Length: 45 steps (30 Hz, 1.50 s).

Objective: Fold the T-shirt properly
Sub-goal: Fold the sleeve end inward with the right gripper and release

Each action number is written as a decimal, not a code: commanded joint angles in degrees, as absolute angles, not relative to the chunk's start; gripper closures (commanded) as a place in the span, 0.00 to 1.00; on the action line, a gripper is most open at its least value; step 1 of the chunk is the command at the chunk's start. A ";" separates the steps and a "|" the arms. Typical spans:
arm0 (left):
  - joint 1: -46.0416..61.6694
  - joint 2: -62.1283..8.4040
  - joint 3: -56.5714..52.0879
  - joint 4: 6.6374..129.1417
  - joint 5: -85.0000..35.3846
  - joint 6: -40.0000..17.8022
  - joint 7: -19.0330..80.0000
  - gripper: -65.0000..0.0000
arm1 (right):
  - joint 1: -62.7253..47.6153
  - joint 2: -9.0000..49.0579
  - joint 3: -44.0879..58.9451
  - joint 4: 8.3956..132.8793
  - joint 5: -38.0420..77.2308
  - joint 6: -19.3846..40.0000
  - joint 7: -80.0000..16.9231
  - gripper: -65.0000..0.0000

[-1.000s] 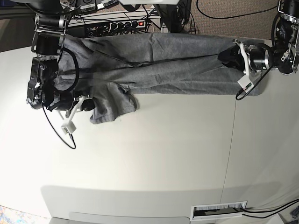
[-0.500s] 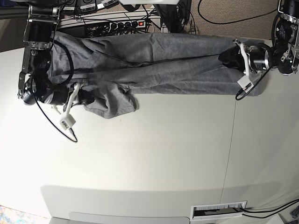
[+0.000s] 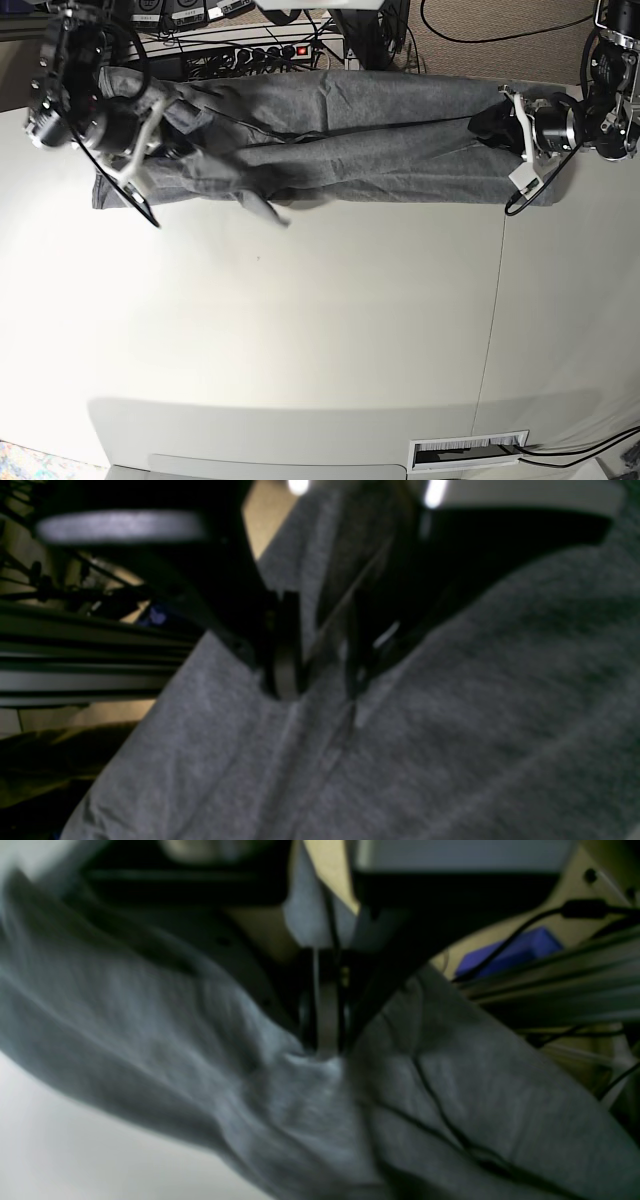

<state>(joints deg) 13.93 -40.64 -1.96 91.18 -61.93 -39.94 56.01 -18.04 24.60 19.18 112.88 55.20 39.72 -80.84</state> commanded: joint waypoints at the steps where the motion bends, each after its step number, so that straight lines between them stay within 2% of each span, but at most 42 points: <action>1: 13.52 -41.76 -2.44 91.88 -62.54 -40.00 55.46 0.74 | -19.22 25.54 21.43 114.63 56.29 39.86 -80.00 1.00; 8: 13.52 -41.76 -2.44 91.88 -62.57 -40.00 55.20 0.74 | -24.95 25.54 30.41 117.05 58.94 40.00 -80.00 1.00; 15: 13.52 -41.74 -2.44 91.88 -62.54 -40.00 55.00 0.74 | -24.95 25.54 30.96 117.05 55.31 40.00 -80.00 1.00; 18: 13.52 -41.74 -2.44 91.88 -62.54 -40.00 55.00 0.74 | -24.95 25.54 30.96 117.05 51.31 40.00 -80.00 0.79; 19: 13.52 -41.74 -2.44 91.88 -62.54 -40.00 55.00 0.74 | -24.95 25.54 30.96 117.03 49.25 40.00 -80.00 0.75; 21: 13.52 -41.74 -2.44 91.88 -62.54 -40.00 55.00 0.74 | -24.95 25.54 30.98 116.99 45.80 40.00 -79.75 0.74; 24: 13.52 -41.74 -2.44 91.88 -62.57 -40.00 54.94 0.74 | -24.93 25.54 30.98 117.01 44.56 40.00 -76.25 0.74; 28: 13.52 -41.74 -2.44 91.88 -62.57 -40.00 54.37 0.74 | -24.62 25.06 30.96 117.01 47.09 40.00 -65.63 0.74; 31: 13.52 -41.74 -2.44 91.88 -62.54 -40.00 54.37 0.74 | -21.85 22.04 30.68 117.01 48.03 40.00 -65.36 0.74; 32: 13.52 -41.71 -2.44 91.88 -62.59 -40.00 54.35 0.74 | -21.06 20.91 30.33 116.99 47.99 40.00 -65.34 0.76; 35: 13.50 -41.74 -2.44 91.88 -62.57 -40.00 54.35 0.74 | -20.14 18.98 27.94 116.68 47.16 40.00 -65.36 0.97; 36: 13.52 -41.74 -2.44 91.88 -62.57 -40.00 54.33 0.74 | -20.14 18.68 26.70 116.42 45.43 40.00 -64.93 1.00; 42: 13.47 -41.71 -2.44 91.88 -62.54 -40.00 53.89 0.74 | -20.14 18.63 15.79 110.48 31.79 40.00 -60.88 1.00; 45: 13.52 -41.71 -2.44 91.88 -60.23 -40.00 51.75 0.74 | -19.99 18.74 11.77 105.25 23.51 40.00 -53.84 1.00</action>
<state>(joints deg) 13.93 -40.64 -1.96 91.15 -59.29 -39.94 52.47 -20.43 17.98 11.64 104.68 23.70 39.97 -53.08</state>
